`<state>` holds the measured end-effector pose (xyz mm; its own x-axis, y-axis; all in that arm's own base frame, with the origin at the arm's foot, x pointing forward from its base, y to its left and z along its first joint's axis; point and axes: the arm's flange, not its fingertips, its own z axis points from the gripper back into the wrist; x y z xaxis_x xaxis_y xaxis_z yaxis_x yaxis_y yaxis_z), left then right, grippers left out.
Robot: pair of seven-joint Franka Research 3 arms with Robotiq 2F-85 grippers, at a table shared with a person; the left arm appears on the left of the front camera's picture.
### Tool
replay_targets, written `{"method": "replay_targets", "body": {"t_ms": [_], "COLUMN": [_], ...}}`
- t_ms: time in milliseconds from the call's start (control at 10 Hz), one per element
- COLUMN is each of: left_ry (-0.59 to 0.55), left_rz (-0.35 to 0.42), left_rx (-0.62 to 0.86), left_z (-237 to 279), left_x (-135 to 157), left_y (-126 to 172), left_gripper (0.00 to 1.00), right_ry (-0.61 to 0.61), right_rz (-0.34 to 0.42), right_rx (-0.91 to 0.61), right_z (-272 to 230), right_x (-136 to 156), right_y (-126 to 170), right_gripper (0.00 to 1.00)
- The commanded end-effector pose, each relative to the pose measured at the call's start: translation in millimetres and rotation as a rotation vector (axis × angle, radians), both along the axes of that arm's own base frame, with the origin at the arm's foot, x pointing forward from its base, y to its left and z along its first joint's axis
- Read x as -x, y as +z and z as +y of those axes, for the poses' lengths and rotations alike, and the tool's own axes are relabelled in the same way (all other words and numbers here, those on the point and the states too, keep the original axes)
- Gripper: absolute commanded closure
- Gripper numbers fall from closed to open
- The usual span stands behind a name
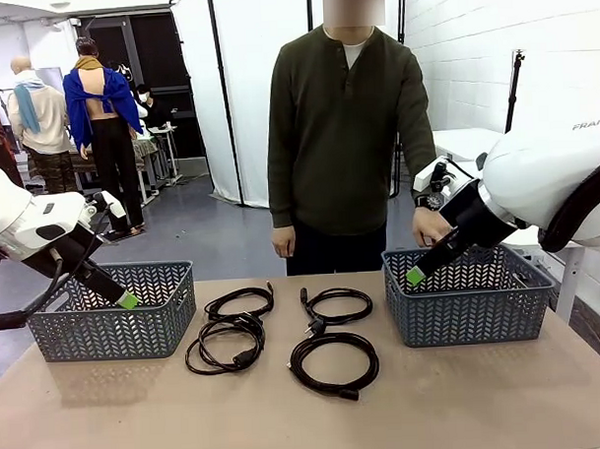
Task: Organize the cables according to human instructions.
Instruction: Pick up a bundle of cables and place it in the basket indicated by the human.
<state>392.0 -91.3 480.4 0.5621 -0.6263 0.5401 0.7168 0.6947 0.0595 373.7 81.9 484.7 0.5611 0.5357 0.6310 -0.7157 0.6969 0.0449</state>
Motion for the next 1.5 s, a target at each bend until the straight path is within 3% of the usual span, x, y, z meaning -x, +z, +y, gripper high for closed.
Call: {"method": "replay_targets", "body": {"t_ms": [0,1100,1400], "left_ry": [0.005,0.005,0.005], "left_rz": [0.006,0.006,0.006], "left_rx": [0.010,0.010,0.010], "left_z": [1,1,1], "left_x": [-1,-1,-1], "left_y": [-1,-1,-1], "left_gripper": [0.00,0.00,0.00], "right_ry": [0.007,0.000,0.031], "right_rz": [0.005,-0.001,0.056], "right_rx": [-0.010,0.002,0.059], "right_z": [0,0,32], "right_x": [1,0,-6], "right_y": [-4,0,4], "right_gripper": [0.00,0.00,0.00]}}
